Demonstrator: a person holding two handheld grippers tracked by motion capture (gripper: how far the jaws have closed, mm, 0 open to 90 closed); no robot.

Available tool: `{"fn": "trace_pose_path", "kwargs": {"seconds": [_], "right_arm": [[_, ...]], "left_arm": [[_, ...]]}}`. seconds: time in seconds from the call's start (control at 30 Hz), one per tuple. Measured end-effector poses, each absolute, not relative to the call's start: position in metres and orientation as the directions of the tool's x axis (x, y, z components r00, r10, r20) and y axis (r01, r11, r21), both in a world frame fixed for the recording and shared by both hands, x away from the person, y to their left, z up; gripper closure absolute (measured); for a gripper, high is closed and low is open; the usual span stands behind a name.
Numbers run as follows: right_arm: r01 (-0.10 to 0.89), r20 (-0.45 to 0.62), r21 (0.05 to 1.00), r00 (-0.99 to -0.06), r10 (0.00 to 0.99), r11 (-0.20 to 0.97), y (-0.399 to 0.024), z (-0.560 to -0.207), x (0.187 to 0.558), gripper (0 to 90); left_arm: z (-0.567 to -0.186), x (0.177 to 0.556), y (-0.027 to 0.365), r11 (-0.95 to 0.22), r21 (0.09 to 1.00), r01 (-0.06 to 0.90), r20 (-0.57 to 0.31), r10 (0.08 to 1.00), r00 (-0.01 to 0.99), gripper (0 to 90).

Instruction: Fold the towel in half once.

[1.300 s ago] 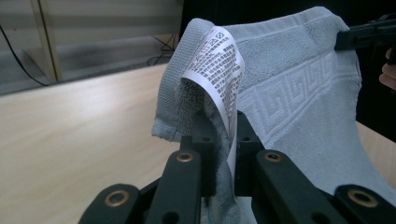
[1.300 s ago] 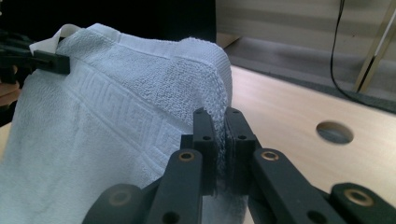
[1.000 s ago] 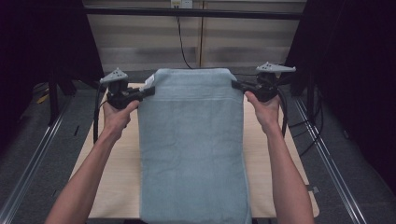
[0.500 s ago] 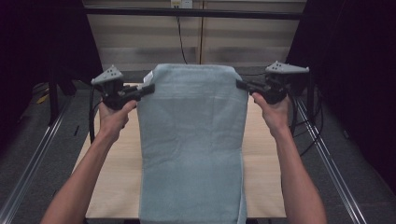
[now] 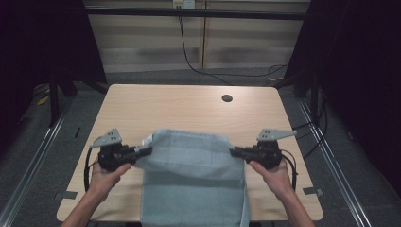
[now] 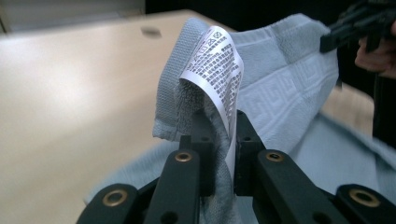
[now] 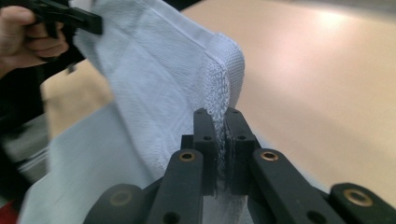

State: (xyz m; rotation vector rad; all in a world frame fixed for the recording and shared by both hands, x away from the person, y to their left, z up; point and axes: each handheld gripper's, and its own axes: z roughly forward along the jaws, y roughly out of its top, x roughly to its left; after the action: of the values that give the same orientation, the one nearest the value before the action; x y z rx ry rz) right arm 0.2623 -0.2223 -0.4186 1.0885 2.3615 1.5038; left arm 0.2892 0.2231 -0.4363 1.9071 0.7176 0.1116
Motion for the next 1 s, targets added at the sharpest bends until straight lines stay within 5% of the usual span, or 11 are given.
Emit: {"fn": "trace_pose_path", "kwargs": {"seconds": [0.23, 0.37, 0.5, 1.0], "right_arm": [[0.586, 0.290, 0.735, -0.727, 0.622, 0.342, -0.213, -0.466, 0.219, 85.7], [0.636, 0.300, 0.672, -0.702, 0.645, 0.379, -0.216, -0.491, 0.210, 85.7], [0.636, 0.291, 0.675, -0.694, 0.658, 0.373, -0.216, -0.496, 0.221, 86.2], [0.623, 0.223, 0.687, -0.670, 0.708, 0.374, -0.207, -0.497, 0.299, 86.3]], "left_arm": [[-0.482, 0.257, 0.211, -0.410, 0.772, 0.485, -0.275, 0.473, 0.837, 82.1], [-0.496, 0.252, 0.202, -0.497, 0.743, 0.449, -0.195, 0.480, 0.855, 82.2], [-0.498, 0.259, 0.198, -0.511, 0.753, 0.415, -0.136, 0.497, 0.857, 83.2], [-0.505, 0.350, 0.198, -0.394, 0.768, 0.505, -0.168, 0.637, 0.753, 83.3]]}}
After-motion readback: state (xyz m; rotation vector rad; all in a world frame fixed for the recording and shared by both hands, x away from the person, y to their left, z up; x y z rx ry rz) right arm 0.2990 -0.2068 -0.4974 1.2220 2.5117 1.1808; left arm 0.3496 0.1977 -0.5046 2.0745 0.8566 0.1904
